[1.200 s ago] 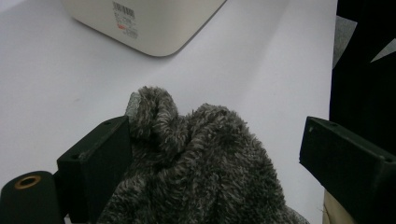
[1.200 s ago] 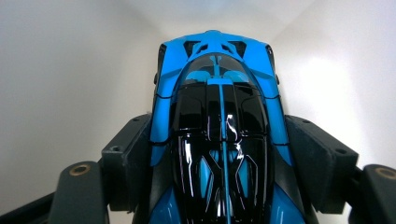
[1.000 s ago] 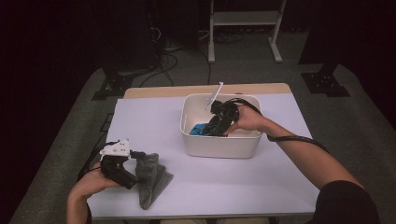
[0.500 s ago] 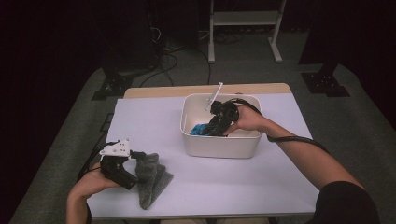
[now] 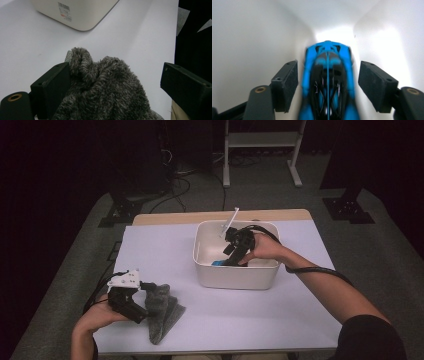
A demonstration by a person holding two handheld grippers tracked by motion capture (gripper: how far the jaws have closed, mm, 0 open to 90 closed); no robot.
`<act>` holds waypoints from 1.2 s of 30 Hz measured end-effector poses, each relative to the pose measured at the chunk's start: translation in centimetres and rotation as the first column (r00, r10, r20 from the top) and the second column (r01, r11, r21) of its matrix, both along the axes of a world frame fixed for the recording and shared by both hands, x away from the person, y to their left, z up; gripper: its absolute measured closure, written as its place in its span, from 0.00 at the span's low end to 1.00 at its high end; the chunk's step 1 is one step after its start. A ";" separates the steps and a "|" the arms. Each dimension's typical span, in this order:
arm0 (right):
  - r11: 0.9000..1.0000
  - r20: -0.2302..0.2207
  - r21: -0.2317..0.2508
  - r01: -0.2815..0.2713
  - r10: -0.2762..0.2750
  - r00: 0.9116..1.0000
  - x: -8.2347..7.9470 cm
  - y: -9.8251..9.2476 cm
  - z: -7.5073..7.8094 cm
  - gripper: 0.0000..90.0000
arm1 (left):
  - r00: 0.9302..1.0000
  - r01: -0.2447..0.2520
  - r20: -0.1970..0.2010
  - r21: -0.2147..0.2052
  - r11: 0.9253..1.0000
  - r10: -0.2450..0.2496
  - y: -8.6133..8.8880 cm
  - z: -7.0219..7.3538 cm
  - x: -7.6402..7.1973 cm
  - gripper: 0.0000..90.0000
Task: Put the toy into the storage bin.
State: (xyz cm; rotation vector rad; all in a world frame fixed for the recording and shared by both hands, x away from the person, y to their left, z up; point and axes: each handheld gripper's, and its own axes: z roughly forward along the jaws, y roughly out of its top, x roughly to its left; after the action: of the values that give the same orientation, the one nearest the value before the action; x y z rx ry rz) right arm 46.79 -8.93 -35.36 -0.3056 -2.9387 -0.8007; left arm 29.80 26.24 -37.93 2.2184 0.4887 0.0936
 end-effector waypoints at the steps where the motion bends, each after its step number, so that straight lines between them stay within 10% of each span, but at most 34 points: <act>1: 1.000 0.002 -0.004 0.001 -0.001 1.000 0.0 0.0 0.1 0.34 | 1.000 0.001 0.000 0.001 1.000 -0.001 0.0 0.0 0.0 0.10; 36: 0.988 0.050 0.122 0.090 -0.097 0.994 -1.9 -3.5 5.6 0.28 | 1.000 0.026 0.010 0.015 1.000 -0.026 -0.9 0.1 -0.1 0.08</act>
State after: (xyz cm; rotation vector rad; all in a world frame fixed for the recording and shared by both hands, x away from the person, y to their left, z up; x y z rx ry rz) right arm 44.91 -12.47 -29.78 -0.4213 -2.9298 -1.0095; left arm 29.67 25.30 -37.84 2.2368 0.4548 0.0953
